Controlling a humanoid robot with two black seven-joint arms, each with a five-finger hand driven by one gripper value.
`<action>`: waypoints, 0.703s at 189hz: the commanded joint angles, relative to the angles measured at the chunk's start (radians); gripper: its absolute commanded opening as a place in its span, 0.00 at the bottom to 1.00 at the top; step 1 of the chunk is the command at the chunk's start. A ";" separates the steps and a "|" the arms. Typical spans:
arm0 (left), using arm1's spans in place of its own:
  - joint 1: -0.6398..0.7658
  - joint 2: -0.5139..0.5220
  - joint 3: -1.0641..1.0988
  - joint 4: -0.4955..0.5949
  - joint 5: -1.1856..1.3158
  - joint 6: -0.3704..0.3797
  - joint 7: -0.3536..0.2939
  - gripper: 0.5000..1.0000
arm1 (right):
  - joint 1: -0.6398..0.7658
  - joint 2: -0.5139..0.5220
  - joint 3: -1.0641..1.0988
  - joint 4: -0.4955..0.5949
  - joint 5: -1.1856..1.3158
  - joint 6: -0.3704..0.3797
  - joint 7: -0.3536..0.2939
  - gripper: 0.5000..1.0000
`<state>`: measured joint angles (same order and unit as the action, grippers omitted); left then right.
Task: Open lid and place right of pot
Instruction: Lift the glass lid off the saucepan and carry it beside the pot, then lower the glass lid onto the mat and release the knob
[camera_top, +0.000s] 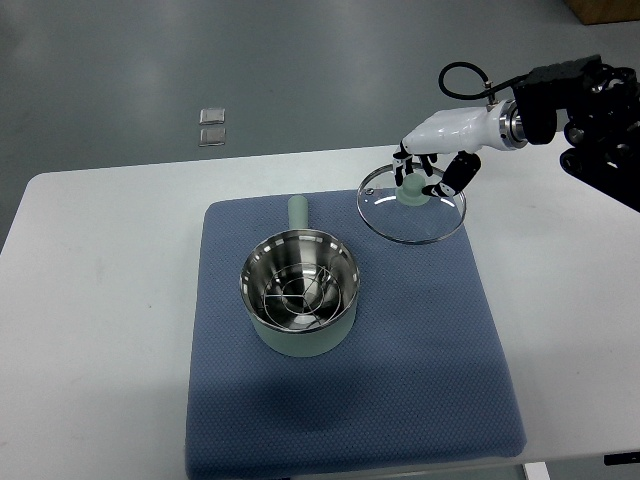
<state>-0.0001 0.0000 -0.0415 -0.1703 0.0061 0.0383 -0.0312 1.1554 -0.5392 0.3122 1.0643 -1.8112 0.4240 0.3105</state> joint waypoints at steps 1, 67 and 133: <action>0.000 0.000 0.000 0.000 0.000 0.000 0.000 1.00 | -0.039 0.007 -0.005 -0.029 -0.010 -0.021 -0.002 0.00; 0.000 0.000 0.000 0.000 0.000 0.000 0.000 1.00 | -0.097 0.005 -0.131 -0.049 -0.013 -0.126 -0.002 0.00; 0.000 0.000 0.000 0.000 0.000 0.000 0.000 1.00 | -0.129 0.013 -0.133 -0.041 -0.011 -0.133 -0.001 0.00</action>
<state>0.0001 0.0000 -0.0414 -0.1703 0.0061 0.0383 -0.0307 1.0304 -0.5282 0.1798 1.0211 -1.8224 0.2911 0.3096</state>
